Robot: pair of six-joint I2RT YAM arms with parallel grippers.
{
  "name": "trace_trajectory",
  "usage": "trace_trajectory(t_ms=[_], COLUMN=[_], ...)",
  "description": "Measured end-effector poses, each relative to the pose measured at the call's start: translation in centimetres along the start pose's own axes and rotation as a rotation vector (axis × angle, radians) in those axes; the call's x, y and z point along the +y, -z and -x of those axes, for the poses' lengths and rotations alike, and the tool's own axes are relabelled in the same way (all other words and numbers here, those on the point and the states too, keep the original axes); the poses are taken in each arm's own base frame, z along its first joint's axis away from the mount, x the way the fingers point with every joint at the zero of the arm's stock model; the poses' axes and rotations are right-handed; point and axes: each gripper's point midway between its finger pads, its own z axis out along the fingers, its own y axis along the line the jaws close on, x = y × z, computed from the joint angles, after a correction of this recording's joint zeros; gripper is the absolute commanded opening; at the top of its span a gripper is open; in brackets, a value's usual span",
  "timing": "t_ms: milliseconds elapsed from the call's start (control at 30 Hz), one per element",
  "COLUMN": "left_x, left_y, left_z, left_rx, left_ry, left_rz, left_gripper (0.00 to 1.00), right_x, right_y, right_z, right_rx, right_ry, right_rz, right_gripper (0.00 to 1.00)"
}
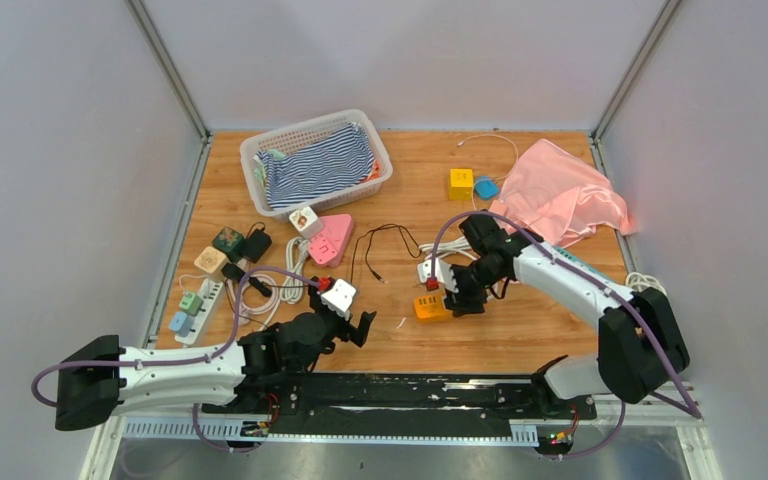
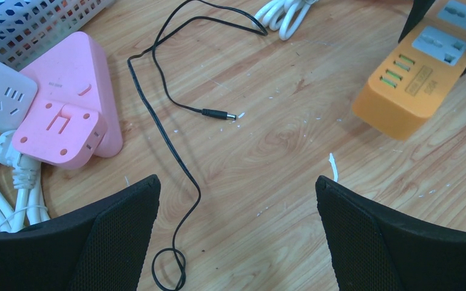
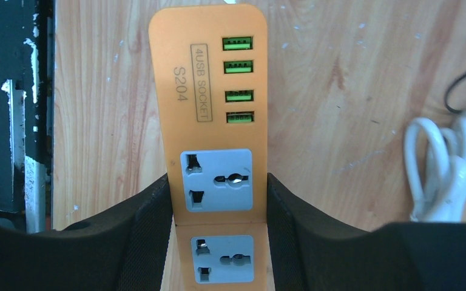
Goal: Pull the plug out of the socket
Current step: Pick up the socket from the center of the board, then place the socket at the center of the board.
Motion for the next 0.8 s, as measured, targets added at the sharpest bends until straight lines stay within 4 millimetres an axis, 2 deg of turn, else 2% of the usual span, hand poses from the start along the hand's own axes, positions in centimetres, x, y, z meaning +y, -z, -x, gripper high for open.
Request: trace_trajectory(t_ms=[300,433,633,733,800], left_x=[0.0,0.0,0.0,0.0,0.0], left_y=[0.0,0.0,0.0,0.0,0.0], left_z=[-0.1,-0.1,-0.1,-0.1,-0.1], left_rx=[0.004,0.004,0.004,0.002,0.002], left_ry=[-0.003,-0.003,-0.003,-0.002,-0.002], left_rz=[0.000,0.000,0.000,0.000,0.000], left_gripper=[1.00,1.00,1.00,1.00,1.00], right_x=[-3.8,-6.7,-12.3,-14.1,-14.2], right_y=[3.4,4.5,4.9,4.5,3.9], right_z=[1.5,2.7,3.4,3.2,2.8], right_rx=[-0.037,-0.038,-0.037,-0.038,-0.033], right_ry=[-0.079,-0.103,-0.184,-0.230,-0.257], right_rz=[-0.140,-0.187,-0.232,-0.238,-0.225], right_gripper=[0.00,0.00,0.00,0.00,0.00])
